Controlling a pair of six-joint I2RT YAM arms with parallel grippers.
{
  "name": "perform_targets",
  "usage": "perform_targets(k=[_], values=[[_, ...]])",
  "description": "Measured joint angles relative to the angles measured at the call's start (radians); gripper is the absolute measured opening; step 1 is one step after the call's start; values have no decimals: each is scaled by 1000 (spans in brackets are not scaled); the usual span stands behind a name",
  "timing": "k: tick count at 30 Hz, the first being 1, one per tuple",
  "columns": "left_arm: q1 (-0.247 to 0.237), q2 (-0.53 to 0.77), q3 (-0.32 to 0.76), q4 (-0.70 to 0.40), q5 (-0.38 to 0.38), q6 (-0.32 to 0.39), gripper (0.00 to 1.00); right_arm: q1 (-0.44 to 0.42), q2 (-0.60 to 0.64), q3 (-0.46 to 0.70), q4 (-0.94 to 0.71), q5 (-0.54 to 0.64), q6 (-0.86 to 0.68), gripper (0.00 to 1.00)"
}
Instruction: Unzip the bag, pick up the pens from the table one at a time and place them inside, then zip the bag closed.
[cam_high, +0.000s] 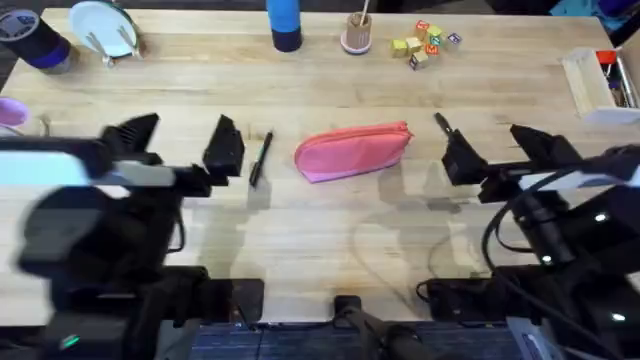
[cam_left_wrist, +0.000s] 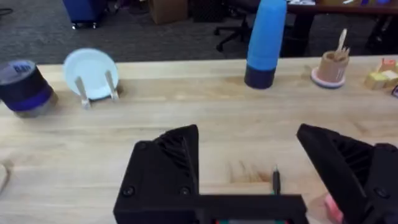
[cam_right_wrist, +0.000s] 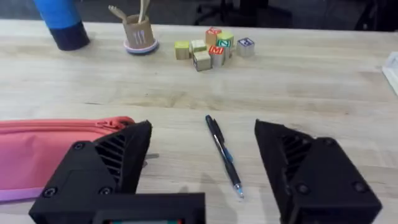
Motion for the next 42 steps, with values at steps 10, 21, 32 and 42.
perform_targets(k=[10, 21, 32, 42], values=[[0, 356, 435, -214, 9, 11, 993, 0, 349, 399, -282, 0, 0, 996], [0, 704, 780, -461, 52, 14, 993, 0, 711, 730, -497, -1, 0, 996], [0, 796, 826, -487, 106, 14, 994, 0, 773, 755, -523, -3, 0, 996], [0, 796, 826, -515, 214, 118, 994, 0, 773, 755, -523, -3, 0, 996]])
